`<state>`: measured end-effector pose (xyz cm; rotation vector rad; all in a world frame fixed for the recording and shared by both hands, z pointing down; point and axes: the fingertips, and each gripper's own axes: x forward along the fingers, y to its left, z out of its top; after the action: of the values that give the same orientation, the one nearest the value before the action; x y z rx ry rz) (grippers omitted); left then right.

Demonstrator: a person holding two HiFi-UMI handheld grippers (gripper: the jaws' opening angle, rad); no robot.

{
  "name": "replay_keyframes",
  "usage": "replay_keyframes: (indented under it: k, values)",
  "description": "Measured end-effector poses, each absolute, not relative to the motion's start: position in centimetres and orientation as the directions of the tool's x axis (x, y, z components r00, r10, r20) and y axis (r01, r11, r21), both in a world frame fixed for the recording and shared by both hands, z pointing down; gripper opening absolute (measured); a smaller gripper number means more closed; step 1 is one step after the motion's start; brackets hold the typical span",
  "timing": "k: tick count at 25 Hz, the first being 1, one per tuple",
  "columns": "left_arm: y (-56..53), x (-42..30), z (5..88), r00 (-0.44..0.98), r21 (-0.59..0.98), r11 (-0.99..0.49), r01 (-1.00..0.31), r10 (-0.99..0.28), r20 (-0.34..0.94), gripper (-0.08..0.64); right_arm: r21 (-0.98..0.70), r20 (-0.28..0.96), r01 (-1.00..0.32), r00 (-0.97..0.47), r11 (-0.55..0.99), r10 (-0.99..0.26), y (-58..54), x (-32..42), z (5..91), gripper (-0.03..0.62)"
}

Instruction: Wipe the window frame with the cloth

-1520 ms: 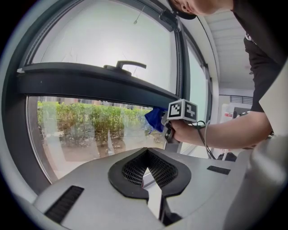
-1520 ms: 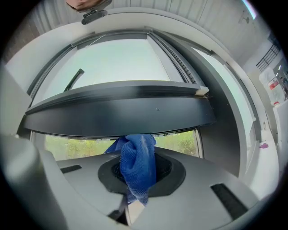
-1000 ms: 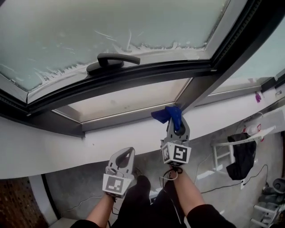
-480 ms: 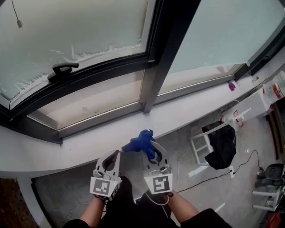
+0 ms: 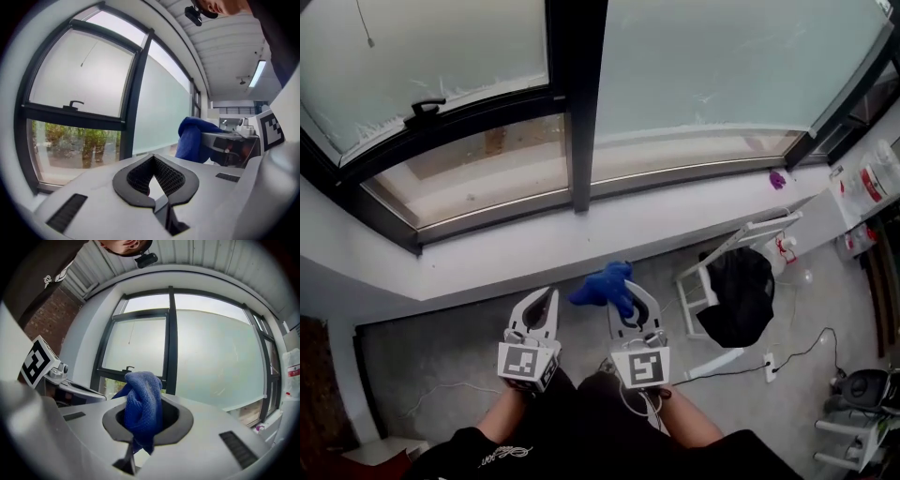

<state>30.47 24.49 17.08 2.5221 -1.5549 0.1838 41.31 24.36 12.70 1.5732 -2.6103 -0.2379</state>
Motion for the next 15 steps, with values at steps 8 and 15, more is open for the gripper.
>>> replay_keyframes:
  k: [8,15]
  values:
    - [30.5,32.7,12.4,0.358,-0.045,-0.363,-0.931,-0.929,0.096,0.005,0.100,-0.091,-0.836,-0.548,0.540,-0.832,30.2,42.3,10.4,0.026]
    - [33.2,29.4,9.2,0.305,-0.060,-0.305,-0.950,-0.952,0.014,0.005,0.090,-0.086,-0.815,-0.579,0.573,-0.810,31.8,38.3,8.9,0.026]
